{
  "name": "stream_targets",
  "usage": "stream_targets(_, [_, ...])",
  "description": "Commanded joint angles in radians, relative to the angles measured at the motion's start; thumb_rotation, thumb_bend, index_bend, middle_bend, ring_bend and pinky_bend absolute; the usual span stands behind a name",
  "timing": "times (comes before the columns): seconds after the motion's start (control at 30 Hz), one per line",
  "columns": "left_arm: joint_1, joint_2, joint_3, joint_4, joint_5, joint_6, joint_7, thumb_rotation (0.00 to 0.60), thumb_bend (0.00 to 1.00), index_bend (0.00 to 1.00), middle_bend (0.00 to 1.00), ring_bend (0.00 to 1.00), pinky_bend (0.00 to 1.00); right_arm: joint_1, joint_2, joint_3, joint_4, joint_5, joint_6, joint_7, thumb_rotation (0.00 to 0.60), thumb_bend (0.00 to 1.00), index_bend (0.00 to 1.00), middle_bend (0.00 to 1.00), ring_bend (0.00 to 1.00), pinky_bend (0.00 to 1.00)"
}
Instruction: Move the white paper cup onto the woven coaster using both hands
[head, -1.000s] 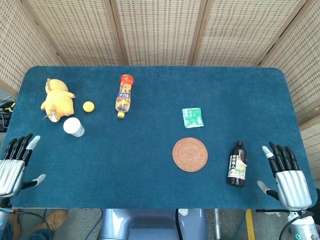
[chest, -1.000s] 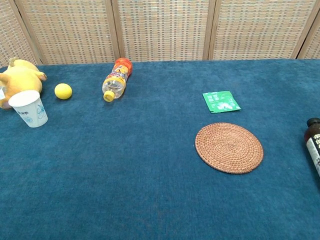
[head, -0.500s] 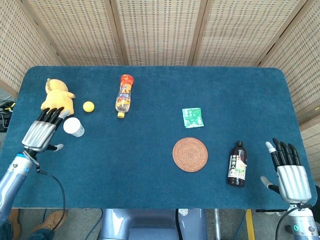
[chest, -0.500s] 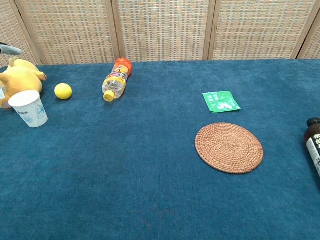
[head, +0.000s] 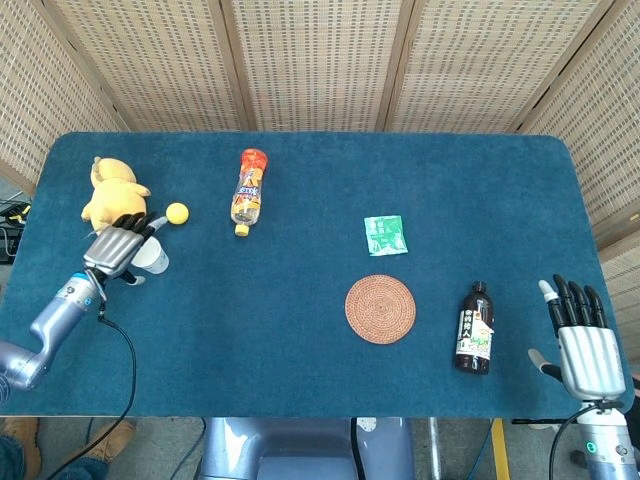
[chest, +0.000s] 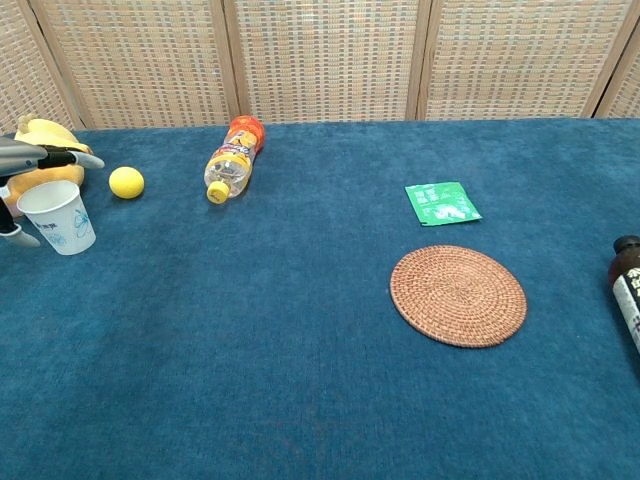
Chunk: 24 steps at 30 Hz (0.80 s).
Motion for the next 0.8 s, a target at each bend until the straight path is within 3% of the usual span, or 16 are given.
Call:
stream_targets(0.03, [-0.015,-0.029,0.026,0.047,0.021,0.003,-0.046,0.600,0.00,0.01,0.12,0.11,0.16,0.002,-0.002,-0.001,0.001,0.004,-0.004,-0.003,0.600,0.00,0.01,0.00,0.00,0.00])
stream_targets(0.23, [-0.014,-0.068,0.032,0.122,0.018,0.034,-0.086,0.600,0.01,0.19,0.37,0.32,0.32,0.004,-0.006,-0.001,0.005,0.010,-0.008,-0.005,0.600,0.00,0.01,0.00,0.00,0.00])
stream_targets(0.43, [-0.005,-0.100,0.035,0.185,0.020,0.096,-0.124,0.600,0.08,0.37,0.51,0.44,0.50,0.005,-0.004,-0.003,0.006,0.011,-0.009,0.003,0.600,0.00,0.01,0.00,0.00,0.00])
stream_targets(0.63, [0.002,-0.088,0.038,0.176,0.023,0.154,-0.163,0.600,0.09,0.41,0.53,0.45,0.50,0.003,0.001,-0.003,0.003,0.011,-0.002,0.014,0.600,0.00,0.01,0.00,0.00,0.00])
stream_targets(0.8, [0.004,-0.024,0.026,0.062,0.043,0.265,-0.188,0.600,0.09,0.41,0.52,0.45,0.50,0.003,0.005,-0.005,-0.003,0.009,-0.001,0.020,0.600,0.00,0.02,0.00,0.00,0.00])
